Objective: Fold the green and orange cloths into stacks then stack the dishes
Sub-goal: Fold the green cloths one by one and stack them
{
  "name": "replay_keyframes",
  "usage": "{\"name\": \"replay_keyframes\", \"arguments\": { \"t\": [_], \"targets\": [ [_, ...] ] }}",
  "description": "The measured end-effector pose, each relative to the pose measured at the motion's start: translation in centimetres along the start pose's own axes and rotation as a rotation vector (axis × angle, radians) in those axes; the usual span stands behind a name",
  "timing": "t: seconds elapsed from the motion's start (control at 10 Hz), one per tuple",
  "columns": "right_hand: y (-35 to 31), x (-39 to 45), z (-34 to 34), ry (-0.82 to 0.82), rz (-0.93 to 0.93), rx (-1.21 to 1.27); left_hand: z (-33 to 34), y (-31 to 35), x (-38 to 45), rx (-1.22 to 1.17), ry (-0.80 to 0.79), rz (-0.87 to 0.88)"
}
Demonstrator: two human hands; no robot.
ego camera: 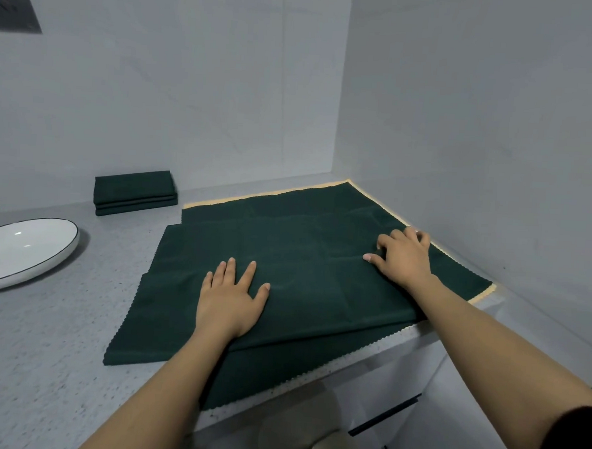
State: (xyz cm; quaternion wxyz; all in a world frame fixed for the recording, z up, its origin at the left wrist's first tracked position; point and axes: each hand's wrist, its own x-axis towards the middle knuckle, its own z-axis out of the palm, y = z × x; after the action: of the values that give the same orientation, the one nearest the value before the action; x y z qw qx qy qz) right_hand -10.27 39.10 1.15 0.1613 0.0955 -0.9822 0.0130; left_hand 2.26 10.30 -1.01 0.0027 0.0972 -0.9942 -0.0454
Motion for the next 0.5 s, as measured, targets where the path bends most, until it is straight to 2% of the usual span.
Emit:
{"name": "replay_keyframes", "arguments": {
  "t": [0.2, 0.3, 0.4, 0.5],
  "targets": [
    [0.0, -0.9, 1.4, -0.024, 0.208, 0.139, 0.0, 0.2, 0.0, 0.005, -0.005, 0.001],
    [-1.1, -0.8, 0.9, -0.026, 0.17, 0.042, 0.1, 0.2, 0.0, 0.003, -0.009, 0.001],
    [-4.0, -1.3, 0.2, -0.012, 0.065, 0.072, 0.2, 0.2, -0.2, 0.009, -0.017, 0.0],
    [-8.9, -2.7, -1.0, -0.048, -0.048, 0.247, 0.0, 0.3, -0.2, 0.007, -0.009, 0.004]
  ]
}}
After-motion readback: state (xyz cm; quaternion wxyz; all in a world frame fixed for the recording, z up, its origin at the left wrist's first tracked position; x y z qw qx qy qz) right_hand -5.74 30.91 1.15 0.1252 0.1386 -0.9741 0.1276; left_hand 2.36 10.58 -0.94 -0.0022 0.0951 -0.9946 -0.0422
